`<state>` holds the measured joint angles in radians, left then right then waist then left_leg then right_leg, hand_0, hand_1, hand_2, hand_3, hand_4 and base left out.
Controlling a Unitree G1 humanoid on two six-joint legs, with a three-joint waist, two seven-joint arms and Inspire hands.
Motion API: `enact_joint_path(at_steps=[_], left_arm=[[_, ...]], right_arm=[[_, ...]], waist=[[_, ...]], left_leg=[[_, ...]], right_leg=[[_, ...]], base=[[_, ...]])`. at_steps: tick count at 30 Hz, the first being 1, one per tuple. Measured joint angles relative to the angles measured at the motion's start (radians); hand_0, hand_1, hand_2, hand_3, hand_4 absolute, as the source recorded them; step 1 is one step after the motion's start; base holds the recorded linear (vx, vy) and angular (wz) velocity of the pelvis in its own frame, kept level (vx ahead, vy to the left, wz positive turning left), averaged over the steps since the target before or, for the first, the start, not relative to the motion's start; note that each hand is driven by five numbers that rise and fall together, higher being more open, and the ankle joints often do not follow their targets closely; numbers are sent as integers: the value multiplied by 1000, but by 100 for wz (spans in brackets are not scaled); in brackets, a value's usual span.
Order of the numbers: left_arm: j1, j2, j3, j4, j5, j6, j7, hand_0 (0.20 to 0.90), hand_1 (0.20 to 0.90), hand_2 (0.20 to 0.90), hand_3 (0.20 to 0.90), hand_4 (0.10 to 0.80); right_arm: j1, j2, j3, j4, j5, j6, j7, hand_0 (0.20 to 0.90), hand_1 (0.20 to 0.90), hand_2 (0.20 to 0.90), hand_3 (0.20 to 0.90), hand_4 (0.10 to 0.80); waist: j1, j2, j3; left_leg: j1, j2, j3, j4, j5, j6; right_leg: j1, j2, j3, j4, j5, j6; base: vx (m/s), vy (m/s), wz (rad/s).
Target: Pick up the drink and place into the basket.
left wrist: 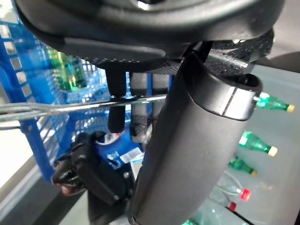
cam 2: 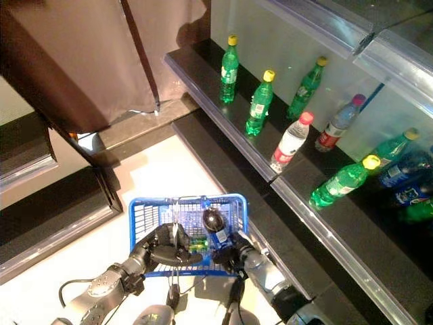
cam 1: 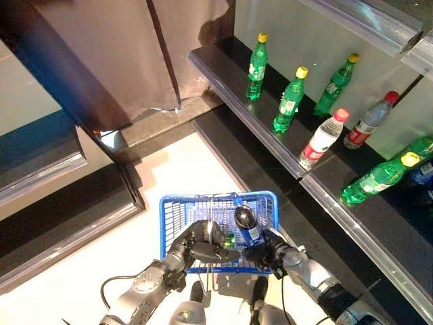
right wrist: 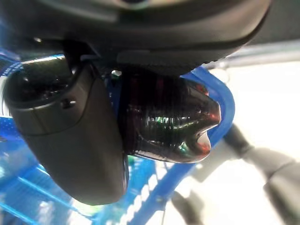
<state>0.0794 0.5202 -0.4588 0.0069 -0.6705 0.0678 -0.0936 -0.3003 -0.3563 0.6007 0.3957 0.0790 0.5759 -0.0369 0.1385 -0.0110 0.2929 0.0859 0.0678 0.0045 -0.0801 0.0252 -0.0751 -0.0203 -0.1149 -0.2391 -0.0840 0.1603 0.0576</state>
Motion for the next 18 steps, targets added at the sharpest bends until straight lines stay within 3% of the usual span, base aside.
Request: enact_joint_path(at_steps=[11,18], left_arm=[[-46,21,-1,0,0,74,-80,300,300,300,200,100],[-163,44,-79,0,-5,84,-93,300,300,300,200,100]], right_arm=[[-163,0,92,104,-268,95,214,300,300,300,200,100],[-281,28,136,266,-278,98,253,300,300,300,200,100]], waist=[[41,-35,19],[62,-58,37]], left_leg=[[-7,-2,-14,10,0,0],[-39,-7,-41,29,0,-1]], right_leg=[[6,-2,-4,0,-1,0],[-3,-8,-27,0,0,0]], base=[[4,-15,3],[-35,-24,11]])
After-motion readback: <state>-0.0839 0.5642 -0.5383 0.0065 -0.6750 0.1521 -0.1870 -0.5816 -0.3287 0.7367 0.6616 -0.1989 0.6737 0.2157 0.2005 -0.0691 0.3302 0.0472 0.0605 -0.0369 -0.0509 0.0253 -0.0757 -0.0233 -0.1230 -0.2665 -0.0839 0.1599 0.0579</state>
